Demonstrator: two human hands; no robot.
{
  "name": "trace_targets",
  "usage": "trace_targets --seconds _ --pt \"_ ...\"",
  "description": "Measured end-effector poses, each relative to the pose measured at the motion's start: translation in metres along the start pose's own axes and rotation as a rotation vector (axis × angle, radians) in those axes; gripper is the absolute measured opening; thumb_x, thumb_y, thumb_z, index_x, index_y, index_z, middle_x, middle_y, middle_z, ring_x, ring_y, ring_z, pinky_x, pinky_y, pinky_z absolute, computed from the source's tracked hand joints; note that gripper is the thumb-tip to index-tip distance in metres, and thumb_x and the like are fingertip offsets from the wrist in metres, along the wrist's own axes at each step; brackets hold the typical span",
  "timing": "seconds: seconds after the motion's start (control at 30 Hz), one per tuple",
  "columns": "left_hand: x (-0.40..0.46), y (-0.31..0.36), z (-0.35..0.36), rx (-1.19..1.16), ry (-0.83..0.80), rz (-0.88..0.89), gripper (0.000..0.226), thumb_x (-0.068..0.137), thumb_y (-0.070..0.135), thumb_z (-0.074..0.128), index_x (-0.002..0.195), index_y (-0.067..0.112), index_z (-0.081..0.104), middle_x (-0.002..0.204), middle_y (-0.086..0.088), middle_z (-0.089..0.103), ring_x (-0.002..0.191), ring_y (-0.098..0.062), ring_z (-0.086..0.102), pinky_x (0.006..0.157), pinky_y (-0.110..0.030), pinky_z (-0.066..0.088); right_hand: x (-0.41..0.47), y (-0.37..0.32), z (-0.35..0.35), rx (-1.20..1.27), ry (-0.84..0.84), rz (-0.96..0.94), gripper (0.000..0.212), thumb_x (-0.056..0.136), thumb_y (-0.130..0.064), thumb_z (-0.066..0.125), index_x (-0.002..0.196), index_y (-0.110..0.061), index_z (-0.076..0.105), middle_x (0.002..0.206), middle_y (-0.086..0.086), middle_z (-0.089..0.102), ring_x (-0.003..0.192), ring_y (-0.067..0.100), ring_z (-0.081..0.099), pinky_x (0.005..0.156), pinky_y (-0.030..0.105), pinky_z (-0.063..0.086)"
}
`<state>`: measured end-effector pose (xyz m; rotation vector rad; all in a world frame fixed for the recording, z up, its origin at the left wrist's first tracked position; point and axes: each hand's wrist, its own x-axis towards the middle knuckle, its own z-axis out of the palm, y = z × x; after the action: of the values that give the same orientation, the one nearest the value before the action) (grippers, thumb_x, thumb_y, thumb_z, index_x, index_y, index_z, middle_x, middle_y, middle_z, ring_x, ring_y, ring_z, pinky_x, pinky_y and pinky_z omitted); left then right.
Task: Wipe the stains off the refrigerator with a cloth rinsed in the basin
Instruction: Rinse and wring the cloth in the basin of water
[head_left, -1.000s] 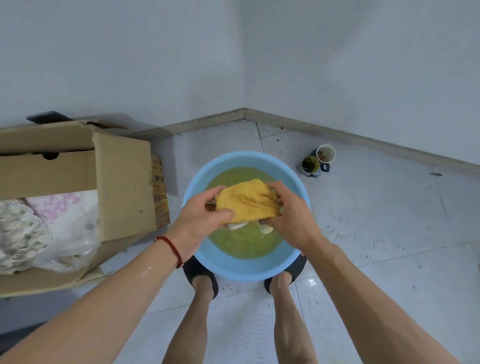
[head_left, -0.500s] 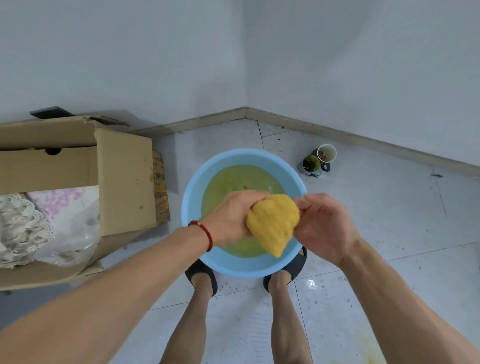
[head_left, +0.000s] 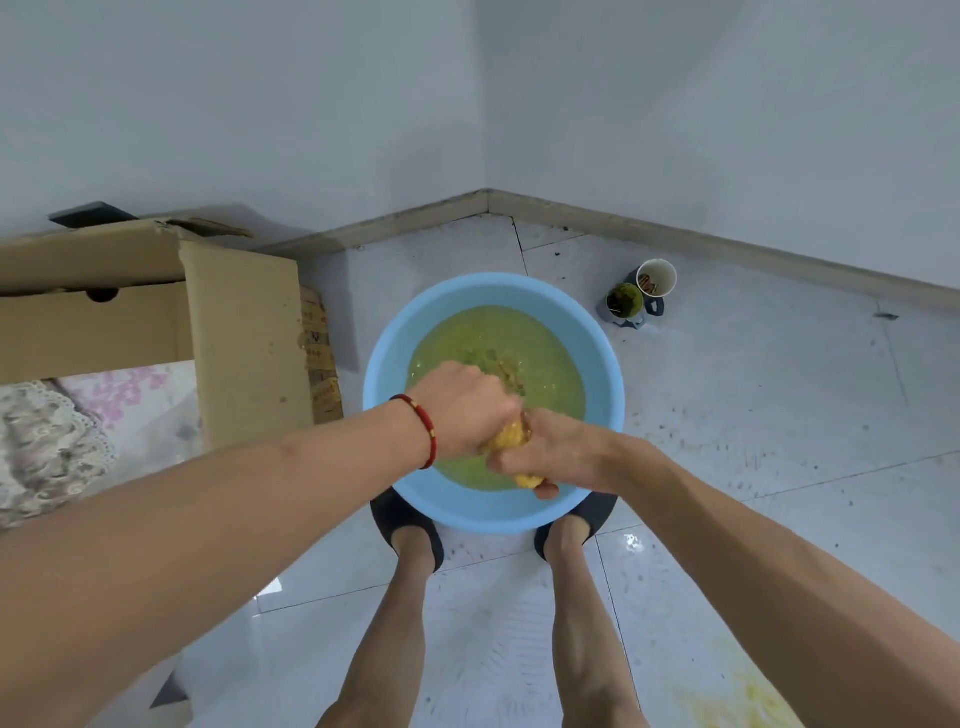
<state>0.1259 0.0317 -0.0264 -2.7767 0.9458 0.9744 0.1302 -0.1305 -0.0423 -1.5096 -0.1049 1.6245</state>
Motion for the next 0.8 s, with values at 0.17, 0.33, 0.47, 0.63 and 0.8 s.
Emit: trace_targets --seconds 0.17,0.33,0.47,0.63,0.8 --pt "0.015 0.017 0.012 -0.317 -0.183 -0.299 0.028 0.083 0.009 0.064 0.066 0.019 0.045 0.072 -0.002 0.052 0.072 -0.028 0.055 0.062 -0.034 0.046 0.019 0.001 0.007 -0.736 0.276 0.071 0.023 0.085 -0.024 0.072 0.080 -0.018 0.051 0.069 -0.005 0.054 0.069 0.021 0.059 0.052 0.023 0.040" --pt "0.011 0.006 0.024 -1.190 -0.545 -0.486 0.026 0.081 0.006 0.072 0.103 -0.005 0.064 0.076 -0.014 0.060 0.057 -0.025 0.057 0.047 -0.027 0.048 0.018 0.013 -0.001 -1.272 0.470 -0.251 0.026 0.092 -0.037 0.066 0.106 -0.016 0.060 0.089 0.000 0.067 0.073 0.025 0.063 0.060 0.032 0.038" --pt "-0.006 -0.016 0.016 -1.558 -0.713 -0.427 0.043 0.089 0.005 0.074 0.127 -0.001 0.055 0.090 -0.020 0.065 0.062 -0.024 0.066 0.062 -0.034 0.061 0.018 0.024 -0.008 -1.369 0.723 -0.531 0.040 0.066 -0.021 0.091 0.085 -0.012 0.057 0.071 0.000 0.057 0.059 0.022 0.056 0.047 0.026 0.023" --pt "-0.010 -0.025 0.012 -1.103 -0.250 -0.388 0.025 0.084 -0.006 0.065 0.102 0.012 0.068 0.061 -0.003 0.064 0.047 -0.014 0.063 0.051 -0.028 0.057 0.004 0.007 0.004 -0.498 0.489 -0.230 0.049 0.077 -0.039 0.075 0.118 -0.021 0.055 0.108 -0.002 0.058 0.094 0.019 0.057 0.076 0.032 0.046" --pt "-0.022 -0.021 0.022 -0.754 0.462 -0.110 0.021 0.079 -0.004 0.069 0.092 0.013 0.071 0.078 -0.001 0.063 0.071 -0.014 0.057 0.065 -0.028 0.044 -0.004 0.004 -0.005 0.645 0.134 -0.022 0.063 0.092 -0.075 0.052 0.119 -0.021 0.070 0.112 0.005 0.074 0.104 0.027 0.071 0.082 0.046 0.059"
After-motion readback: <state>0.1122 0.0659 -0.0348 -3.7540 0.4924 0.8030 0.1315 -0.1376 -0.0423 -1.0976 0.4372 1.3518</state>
